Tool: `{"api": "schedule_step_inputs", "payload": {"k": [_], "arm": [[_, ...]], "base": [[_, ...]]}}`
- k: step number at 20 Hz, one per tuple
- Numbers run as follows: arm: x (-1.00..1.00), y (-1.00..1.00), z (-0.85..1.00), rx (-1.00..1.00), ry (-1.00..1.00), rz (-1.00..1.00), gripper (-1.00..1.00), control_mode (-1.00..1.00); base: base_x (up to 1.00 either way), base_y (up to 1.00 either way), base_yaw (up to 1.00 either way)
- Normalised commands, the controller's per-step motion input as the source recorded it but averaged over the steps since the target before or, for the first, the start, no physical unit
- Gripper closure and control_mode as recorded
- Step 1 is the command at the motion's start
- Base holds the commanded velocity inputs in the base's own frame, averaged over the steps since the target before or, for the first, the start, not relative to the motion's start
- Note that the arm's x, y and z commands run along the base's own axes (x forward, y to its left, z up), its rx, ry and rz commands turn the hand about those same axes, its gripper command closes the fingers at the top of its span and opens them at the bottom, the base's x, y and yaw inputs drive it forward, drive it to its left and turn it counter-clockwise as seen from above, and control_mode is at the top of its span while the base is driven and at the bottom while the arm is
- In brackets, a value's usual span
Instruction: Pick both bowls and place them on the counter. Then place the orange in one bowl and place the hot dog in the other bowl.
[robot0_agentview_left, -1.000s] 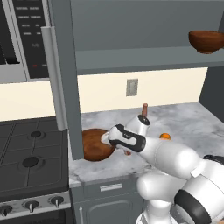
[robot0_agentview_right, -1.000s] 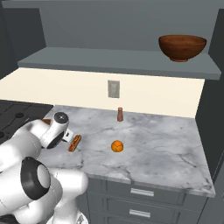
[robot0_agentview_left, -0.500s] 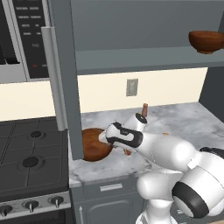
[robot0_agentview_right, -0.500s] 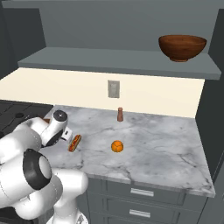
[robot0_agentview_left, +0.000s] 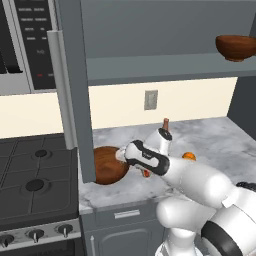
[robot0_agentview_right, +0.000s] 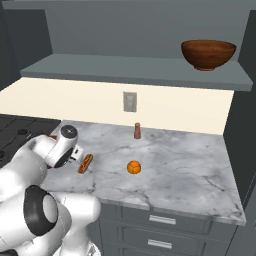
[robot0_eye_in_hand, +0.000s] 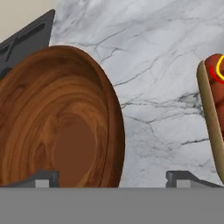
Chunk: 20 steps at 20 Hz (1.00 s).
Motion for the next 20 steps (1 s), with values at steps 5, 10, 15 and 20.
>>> {"api": "schedule_step_inputs", "payload": {"k": [5, 10, 15, 20], "arm": [[-0.21, -0.35, 0.68, 0.0, -0.01, -0.07, -1.0, -1.0], [-0.29, -0.43, 0.84, -0.01, -0.08, -0.03, -1.0, -1.0], [-0.38, -0.48, 0.9, -0.06, -0.14, -0.03, -1.0, -1.0], [-0.39, -0.47, 0.82, -0.13, -0.15, -0.02, -1.0, -1.0]], "base": [[0.0, 0.0, 0.0], [0.0, 0.0, 0.0], [0.0, 0.0, 0.0], [0.0, 0.0, 0.0]]}}
